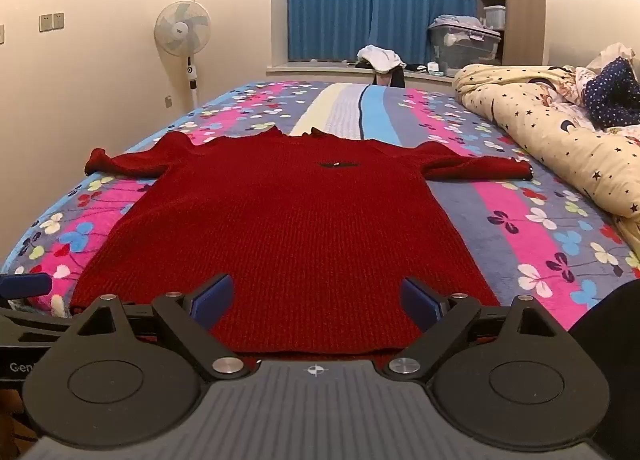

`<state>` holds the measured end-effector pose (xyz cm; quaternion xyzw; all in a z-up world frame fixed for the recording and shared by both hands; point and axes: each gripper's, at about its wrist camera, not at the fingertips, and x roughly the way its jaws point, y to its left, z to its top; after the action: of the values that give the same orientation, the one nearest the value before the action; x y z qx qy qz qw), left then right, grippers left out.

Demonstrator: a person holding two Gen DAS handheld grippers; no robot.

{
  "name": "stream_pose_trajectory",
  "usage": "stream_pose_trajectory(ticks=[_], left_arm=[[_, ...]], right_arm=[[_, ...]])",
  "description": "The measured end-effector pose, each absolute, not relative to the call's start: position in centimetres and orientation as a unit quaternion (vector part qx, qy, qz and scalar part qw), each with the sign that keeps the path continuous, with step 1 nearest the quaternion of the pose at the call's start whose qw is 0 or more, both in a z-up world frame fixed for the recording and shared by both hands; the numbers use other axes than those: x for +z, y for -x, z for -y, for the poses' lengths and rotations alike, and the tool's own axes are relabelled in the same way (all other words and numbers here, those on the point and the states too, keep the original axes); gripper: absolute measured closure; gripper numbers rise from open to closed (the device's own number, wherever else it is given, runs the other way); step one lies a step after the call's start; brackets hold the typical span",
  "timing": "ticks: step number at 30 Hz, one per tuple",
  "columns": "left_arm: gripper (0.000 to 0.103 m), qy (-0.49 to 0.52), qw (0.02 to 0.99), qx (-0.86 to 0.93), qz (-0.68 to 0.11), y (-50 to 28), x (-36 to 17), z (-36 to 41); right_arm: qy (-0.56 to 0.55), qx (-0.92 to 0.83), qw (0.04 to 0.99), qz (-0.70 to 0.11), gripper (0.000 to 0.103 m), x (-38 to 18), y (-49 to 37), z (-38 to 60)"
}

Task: Fold small clothes

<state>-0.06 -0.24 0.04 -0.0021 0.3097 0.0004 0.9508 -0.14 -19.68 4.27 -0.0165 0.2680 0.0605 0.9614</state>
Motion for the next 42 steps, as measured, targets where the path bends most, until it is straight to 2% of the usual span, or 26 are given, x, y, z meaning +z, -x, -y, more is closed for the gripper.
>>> stream_pose_trajectory(ticks=[8,22,30,42], left_arm=[[0.001,0.003,0.951,0.001,-0.309,-0.1,0.1,0.4],[0.001,0.015,0.952,0.008,-0.306,0.0,0.4,-0.8],[0.001,0.020,0.940,0.008,-0.342,-0.3,0.3,-0.6],[0.001,0.025,0.946,0.001,-0.322,-0.2,0.1,-0.5]], right_arm=[[0.018,0.068,0.962,-0.263,0.018,4.2,0.1,19.6],[0.018,0.075,0.963,-0.257,0.018,4.1,0.2,19.0],[0.022,0.078,0.965,-0.248,0.018,4.1,0.2,18.9],[0.043,0.063,0.964,-0.256,0.018,3.9,-0.4,18.7]])
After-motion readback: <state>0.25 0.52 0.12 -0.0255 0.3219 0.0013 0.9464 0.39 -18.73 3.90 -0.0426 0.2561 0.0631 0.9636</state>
